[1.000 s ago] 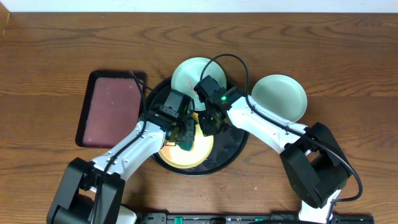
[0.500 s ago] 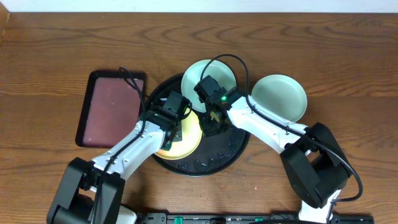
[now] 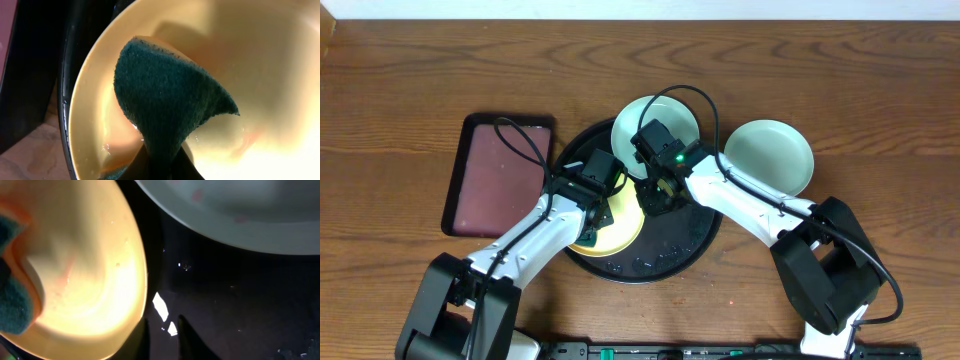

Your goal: Clean dirty plates on tray and stack at the side

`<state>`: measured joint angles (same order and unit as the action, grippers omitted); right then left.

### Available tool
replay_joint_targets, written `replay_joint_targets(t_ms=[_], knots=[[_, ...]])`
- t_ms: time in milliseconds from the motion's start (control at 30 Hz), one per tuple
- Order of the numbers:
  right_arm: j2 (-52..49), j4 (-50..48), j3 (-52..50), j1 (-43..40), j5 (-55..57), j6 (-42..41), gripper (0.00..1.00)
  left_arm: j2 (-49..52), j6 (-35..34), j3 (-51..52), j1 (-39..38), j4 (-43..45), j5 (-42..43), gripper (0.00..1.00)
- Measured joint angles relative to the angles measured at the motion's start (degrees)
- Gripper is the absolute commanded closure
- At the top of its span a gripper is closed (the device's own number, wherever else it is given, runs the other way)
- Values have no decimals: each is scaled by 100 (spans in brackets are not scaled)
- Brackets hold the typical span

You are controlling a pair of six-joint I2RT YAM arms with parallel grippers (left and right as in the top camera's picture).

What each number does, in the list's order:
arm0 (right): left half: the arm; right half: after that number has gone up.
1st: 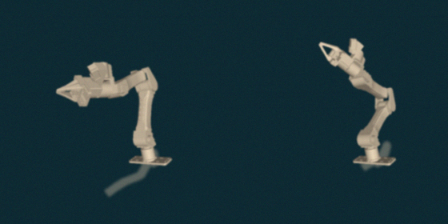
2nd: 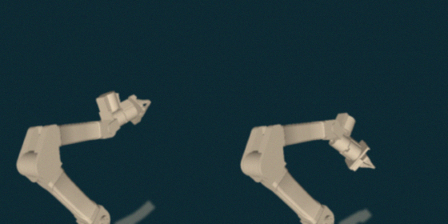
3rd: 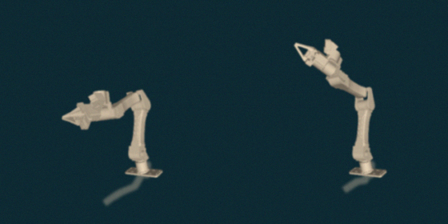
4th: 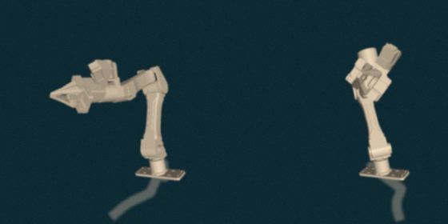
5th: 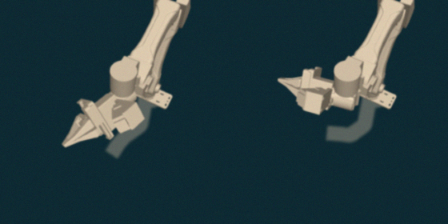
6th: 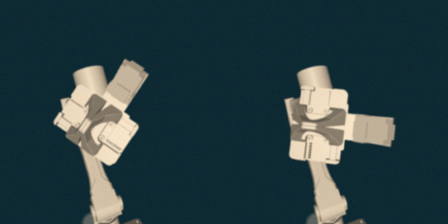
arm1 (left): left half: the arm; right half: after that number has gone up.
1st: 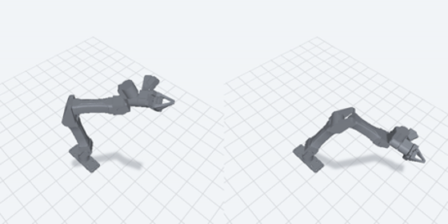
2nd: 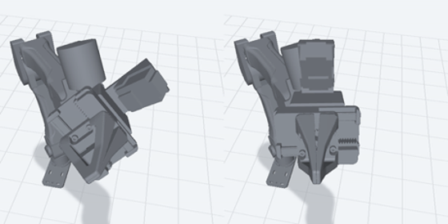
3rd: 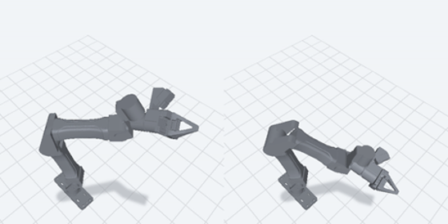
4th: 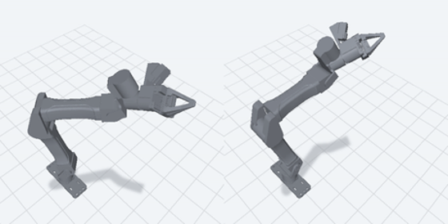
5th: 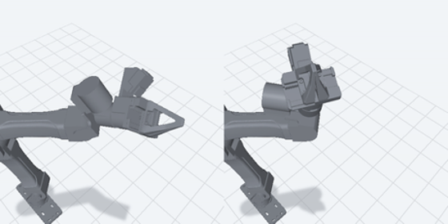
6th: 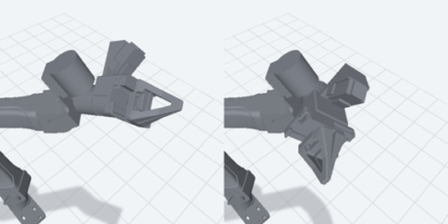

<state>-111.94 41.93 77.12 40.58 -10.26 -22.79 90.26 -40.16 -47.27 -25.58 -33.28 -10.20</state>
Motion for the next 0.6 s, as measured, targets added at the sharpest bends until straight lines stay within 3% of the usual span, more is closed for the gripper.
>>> replay_joint_targets(t_ms=[233, 600], knots=[[-66, -11, 2, -46, -210, 28, 73, 0, -337, 0, 9, 55, 109, 92], [-476, -490, 7, -505, -1060, -9, 80, 0, -560, 0, 24, 85, 238, 93]])
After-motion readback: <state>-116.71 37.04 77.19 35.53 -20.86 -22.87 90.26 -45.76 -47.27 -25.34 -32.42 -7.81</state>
